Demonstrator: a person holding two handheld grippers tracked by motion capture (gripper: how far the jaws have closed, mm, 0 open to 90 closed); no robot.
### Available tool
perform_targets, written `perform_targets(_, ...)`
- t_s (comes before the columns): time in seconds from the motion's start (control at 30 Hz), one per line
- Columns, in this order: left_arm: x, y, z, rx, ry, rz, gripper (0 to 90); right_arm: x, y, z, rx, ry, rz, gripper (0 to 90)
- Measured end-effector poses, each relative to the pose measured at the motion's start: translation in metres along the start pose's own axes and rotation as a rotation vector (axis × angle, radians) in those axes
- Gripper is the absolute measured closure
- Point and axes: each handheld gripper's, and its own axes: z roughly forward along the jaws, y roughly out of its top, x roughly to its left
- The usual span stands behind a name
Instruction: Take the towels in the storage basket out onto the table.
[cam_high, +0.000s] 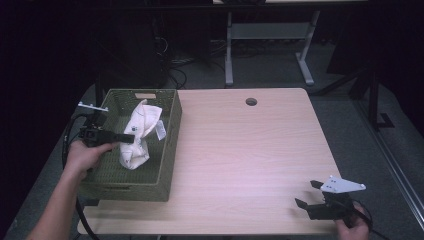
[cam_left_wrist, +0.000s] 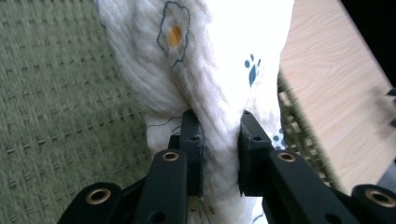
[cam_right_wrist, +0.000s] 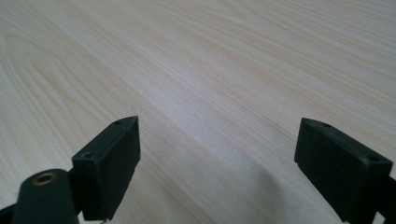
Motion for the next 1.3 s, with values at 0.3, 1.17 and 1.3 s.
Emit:
perform_targets(0.3, -0.006, 0.008, -0.013, -0.023, -0.025, -0.002, 75.3, 0.001, 0.0, -0.001, -0.001, 0.001, 0.0, 14.0)
perform_targets(1.17, -0.044, 0.035, -0.025, -0.075, -0.101, 0.049, 75.3, 0.001, 0.0, -0.003, -0.008, -0.002, 0.001, 13.9)
perform_targets(1.3, -0.052, 0.039, -0.023, -0.076, -0.118, 0.065, 75.3, 0.001, 0.0, -0.003, -0.009, -0.002, 0.002, 14.0)
